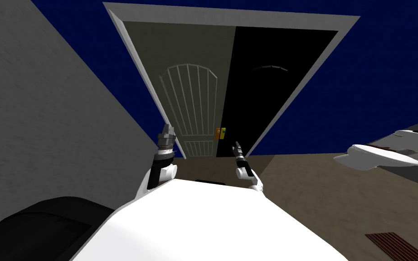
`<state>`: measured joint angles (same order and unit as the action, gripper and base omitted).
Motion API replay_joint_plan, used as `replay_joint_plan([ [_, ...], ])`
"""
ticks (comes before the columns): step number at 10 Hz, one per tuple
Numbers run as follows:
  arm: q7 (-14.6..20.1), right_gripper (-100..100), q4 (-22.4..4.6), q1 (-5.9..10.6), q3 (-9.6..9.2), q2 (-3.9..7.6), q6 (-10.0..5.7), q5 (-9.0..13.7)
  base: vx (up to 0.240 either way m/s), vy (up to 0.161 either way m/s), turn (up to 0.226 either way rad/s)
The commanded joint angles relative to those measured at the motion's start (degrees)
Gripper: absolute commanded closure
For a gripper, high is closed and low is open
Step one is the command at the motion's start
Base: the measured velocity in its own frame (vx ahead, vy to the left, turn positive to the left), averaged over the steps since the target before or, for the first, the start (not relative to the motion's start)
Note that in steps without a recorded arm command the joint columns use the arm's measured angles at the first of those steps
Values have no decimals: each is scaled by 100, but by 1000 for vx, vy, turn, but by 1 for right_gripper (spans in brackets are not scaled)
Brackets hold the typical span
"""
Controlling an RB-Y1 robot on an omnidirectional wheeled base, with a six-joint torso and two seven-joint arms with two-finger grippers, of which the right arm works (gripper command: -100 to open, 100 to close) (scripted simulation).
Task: Pull the door open
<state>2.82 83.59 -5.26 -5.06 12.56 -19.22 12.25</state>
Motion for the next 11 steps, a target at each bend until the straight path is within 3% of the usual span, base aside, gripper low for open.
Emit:
replay_joint_plan([
  [1,-12,-100,-172,94,-35,43,16,26,99,8,58],
  [11,-64,-100,-1251,706,-242,267,52,173,131,7,53],
])
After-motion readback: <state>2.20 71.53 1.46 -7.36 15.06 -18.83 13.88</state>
